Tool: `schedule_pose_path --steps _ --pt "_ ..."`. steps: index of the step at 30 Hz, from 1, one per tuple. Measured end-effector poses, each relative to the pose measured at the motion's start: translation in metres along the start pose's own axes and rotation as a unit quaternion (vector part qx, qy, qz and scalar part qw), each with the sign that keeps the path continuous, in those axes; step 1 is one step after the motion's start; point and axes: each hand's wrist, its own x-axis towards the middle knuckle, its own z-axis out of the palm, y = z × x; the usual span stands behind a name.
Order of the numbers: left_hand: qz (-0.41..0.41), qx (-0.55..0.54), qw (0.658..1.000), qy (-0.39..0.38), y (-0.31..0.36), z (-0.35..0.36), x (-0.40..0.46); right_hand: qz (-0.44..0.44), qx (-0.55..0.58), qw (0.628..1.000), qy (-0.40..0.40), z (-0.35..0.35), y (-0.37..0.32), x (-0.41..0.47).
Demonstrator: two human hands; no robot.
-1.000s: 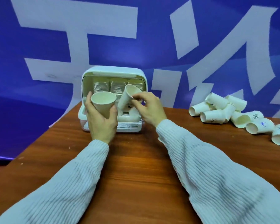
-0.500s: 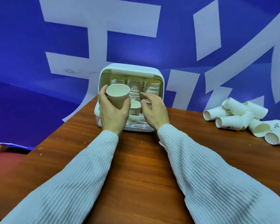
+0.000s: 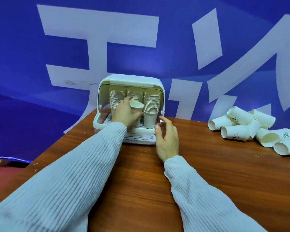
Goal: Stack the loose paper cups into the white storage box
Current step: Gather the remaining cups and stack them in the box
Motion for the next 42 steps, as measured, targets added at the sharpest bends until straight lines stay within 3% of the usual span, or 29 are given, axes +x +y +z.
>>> schedule_pose_path --steps 3,10,12,14,17,19,23,26,29,32,34,37,42 --pt "0.014 0.153 0.988 -0.019 -0.004 0.004 -0.008 0.024 0.018 1.0 0.004 -0.003 0.0 0.003" --pt "0.029 0.228 0.972 -0.054 -0.008 0.013 -0.021 0.017 0.019 1.0 0.009 -0.001 -0.004 0.0" --pt "0.037 0.231 0.972 -0.034 -0.005 0.016 -0.026 0.019 0.021 1.0 0.007 -0.002 -0.005 -0.001" --pt "0.072 0.208 0.975 0.04 0.001 0.018 -0.036 0.027 0.032 0.999 0.015 -0.006 -0.005 0.0" --pt "0.189 0.088 0.971 0.117 0.023 0.035 -0.057 0.049 0.056 0.997 0.039 -0.011 -0.005 0.005" --pt "0.224 0.006 0.97 0.096 0.049 0.055 -0.068 0.072 0.074 0.993 0.064 -0.018 0.001 0.011" --pt "0.163 -0.111 0.98 0.027 0.093 0.09 -0.081 0.107 0.07 0.986 0.109 -0.045 0.031 0.026" --pt "0.161 -0.148 0.976 0.007 0.103 0.112 -0.095 0.126 -0.06 0.978 0.152 -0.075 0.064 0.043" --pt "0.21 -0.138 0.968 -0.014 0.099 0.127 -0.112 0.194 -0.153 0.942 0.226 -0.123 0.105 0.058" --pt "0.239 -0.127 0.961 -0.054 0.097 0.131 -0.12 0.272 -0.27 0.913 0.137 -0.167 0.14 0.064" --pt "0.247 -0.12 0.959 -0.071 0.099 0.131 -0.123 0.264 -0.345 0.897 0.079 -0.179 0.154 0.069" --pt "0.255 -0.109 0.957 -0.079 0.101 0.131 -0.128 0.244 -0.391 0.886 0.056 -0.178 0.16 0.076" --pt "0.242 -0.103 0.961 -0.085 0.101 0.128 -0.128 0.198 -0.293 0.905 0.237 -0.18 0.156 0.077"
